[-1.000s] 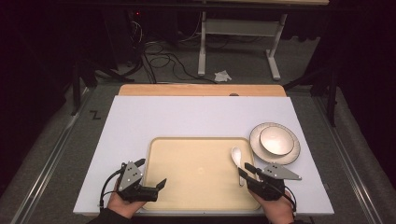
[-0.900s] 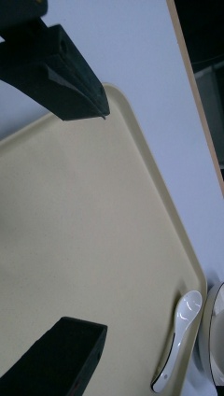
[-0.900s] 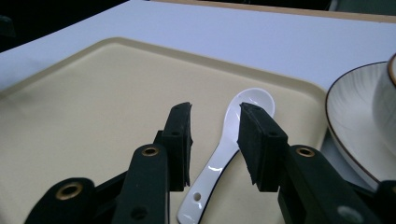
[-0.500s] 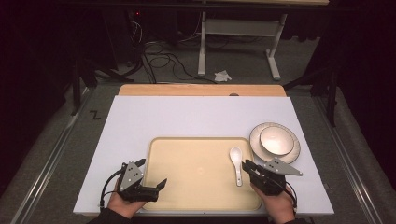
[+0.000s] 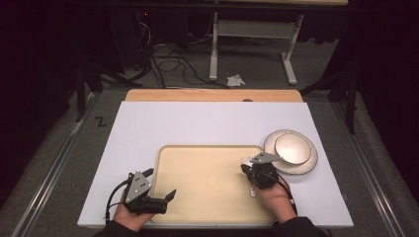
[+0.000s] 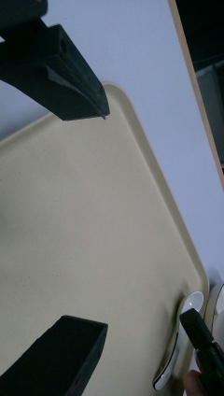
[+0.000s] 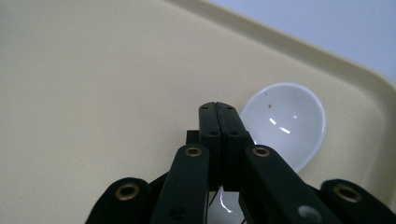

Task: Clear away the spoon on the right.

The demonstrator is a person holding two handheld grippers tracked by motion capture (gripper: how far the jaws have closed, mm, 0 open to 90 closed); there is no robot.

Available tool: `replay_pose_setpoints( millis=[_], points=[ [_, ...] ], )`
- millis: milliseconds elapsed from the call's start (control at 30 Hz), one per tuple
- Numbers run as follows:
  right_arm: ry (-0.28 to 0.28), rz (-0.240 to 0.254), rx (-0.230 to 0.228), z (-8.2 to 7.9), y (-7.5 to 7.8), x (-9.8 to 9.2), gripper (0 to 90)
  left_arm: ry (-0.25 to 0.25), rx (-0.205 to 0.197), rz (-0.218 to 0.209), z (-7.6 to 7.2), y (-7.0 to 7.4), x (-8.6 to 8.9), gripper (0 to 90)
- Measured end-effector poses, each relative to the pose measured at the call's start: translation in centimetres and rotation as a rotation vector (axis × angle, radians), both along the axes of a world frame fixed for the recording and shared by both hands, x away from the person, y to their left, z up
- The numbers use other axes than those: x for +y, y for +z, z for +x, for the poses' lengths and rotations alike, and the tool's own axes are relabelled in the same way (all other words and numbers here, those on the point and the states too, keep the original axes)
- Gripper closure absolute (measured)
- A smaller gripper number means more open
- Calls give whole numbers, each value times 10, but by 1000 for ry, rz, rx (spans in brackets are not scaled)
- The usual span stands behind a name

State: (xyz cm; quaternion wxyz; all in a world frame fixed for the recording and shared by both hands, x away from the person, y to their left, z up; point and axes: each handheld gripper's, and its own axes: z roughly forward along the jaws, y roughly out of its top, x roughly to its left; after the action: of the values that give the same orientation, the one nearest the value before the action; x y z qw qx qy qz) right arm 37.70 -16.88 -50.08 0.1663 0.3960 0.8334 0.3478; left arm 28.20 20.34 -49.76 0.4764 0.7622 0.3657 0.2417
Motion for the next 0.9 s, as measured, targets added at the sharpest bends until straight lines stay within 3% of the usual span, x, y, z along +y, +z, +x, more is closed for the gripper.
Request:
replay_pose_setpoints(
  millis=[167, 500, 767, 900],
  points=[
    [-7, -53, -8, -3, -2, -2, 900, -1, 4, -2, 1, 0, 0, 7],
    [-67, -49, -4, -3, -3, -23, 900, -6, 3, 4, 0, 0, -1, 7],
    [-39, 5, -39, -9, 2, -24, 900, -6, 1, 3, 0, 0, 0, 7],
    [8, 101, -87, -16, 10, -28, 761, -4, -3, 1, 0, 0, 0, 7]
  ],
)
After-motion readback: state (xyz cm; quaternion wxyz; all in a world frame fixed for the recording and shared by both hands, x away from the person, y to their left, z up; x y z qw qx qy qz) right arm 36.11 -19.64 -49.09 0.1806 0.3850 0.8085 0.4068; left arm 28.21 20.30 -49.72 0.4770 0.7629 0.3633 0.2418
